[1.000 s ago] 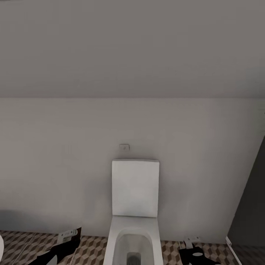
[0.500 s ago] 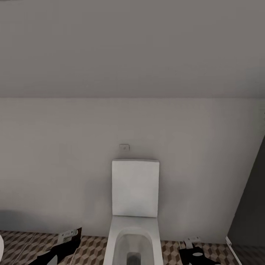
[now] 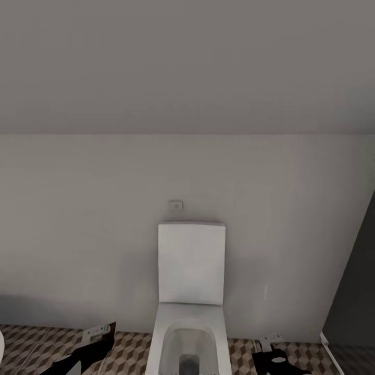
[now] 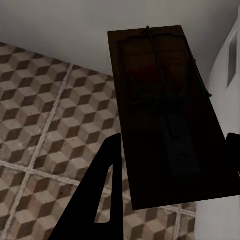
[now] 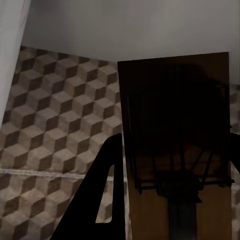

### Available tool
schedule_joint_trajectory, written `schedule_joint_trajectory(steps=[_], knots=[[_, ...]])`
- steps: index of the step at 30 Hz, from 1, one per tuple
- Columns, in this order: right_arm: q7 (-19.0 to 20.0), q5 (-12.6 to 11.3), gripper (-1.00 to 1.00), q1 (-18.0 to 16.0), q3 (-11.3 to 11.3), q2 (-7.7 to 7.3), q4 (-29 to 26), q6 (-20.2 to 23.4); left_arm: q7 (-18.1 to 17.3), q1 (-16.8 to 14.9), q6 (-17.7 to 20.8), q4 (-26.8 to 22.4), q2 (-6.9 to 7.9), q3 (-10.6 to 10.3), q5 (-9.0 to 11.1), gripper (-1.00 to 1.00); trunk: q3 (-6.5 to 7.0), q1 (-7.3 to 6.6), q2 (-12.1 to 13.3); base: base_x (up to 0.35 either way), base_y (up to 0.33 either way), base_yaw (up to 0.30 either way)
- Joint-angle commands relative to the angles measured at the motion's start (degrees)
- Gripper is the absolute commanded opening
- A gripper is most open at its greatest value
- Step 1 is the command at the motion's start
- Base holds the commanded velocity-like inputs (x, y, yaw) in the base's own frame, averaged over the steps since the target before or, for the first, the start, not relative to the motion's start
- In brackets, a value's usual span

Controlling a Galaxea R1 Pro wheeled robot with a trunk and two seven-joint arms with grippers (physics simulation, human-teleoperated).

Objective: Take the four mousetraps from the cabinet in the bathroom and place them on the bathroom floor. Make sure all four end up on the same floor surface, and ensure that at least two of them are either under or directly next to the same bathroom sink.

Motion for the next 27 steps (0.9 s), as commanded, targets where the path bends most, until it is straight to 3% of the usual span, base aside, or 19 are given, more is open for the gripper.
schedule_joint_trajectory(steps=[1, 27], knots=[[0.08, -0.69, -1.00, -0.08, 0.51, 0.05, 0.17, -0.36, 0.01, -0.04, -0.15, 0.06, 0.02, -0.30, 0.36, -1.00, -0.25, 0.22, -0.45, 0.000, 0.000, 0.000], [0.09, -0.67, -1.00, -0.08, 0.52, 0.02, 0.17, -0.36, 0.09, -0.04, 0.07, 0.06, 0.02, -0.30, 0.36, -1.00, -4.92, 5.93, -10.88, 0.000, 0.000, 0.000]])
